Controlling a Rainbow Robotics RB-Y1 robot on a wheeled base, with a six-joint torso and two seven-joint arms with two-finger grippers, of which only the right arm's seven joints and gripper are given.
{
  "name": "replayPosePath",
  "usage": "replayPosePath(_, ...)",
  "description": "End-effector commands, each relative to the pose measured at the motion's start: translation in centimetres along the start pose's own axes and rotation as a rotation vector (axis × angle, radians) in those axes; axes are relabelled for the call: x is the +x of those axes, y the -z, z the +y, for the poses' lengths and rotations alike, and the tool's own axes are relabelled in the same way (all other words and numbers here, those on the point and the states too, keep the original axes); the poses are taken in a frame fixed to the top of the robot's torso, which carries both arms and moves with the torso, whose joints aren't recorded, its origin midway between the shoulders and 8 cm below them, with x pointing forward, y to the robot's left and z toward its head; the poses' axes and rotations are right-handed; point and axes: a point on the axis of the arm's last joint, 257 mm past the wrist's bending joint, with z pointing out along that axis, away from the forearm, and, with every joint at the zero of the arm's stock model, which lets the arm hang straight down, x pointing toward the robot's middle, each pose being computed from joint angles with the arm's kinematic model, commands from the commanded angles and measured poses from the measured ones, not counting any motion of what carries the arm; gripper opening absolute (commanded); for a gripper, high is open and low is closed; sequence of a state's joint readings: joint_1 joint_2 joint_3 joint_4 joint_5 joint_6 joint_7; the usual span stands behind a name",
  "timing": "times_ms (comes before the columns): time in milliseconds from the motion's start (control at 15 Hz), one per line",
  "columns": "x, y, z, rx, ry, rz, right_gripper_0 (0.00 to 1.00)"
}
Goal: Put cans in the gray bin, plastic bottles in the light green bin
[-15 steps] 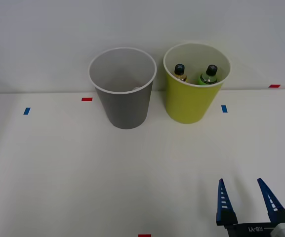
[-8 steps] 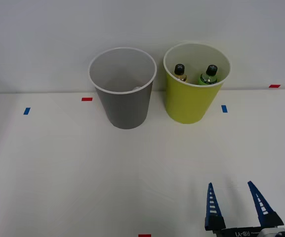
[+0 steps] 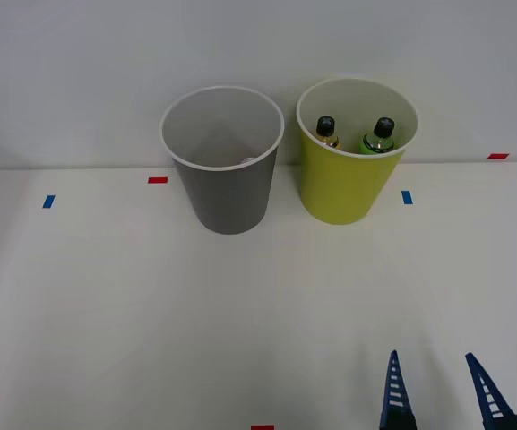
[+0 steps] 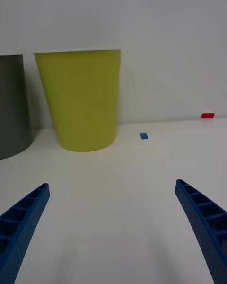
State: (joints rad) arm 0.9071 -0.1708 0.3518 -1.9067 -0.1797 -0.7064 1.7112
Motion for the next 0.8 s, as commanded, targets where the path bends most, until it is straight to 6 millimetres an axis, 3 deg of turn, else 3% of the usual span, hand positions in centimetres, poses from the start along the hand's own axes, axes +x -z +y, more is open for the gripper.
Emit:
replayPosePath(67, 0.26, 0.52, 0.14, -0.001, -0.008, 0.013, 0.91)
replayPosePath(800, 0.18, 0.41, -0.18, -0.012, 0.012, 0.009, 0.91)
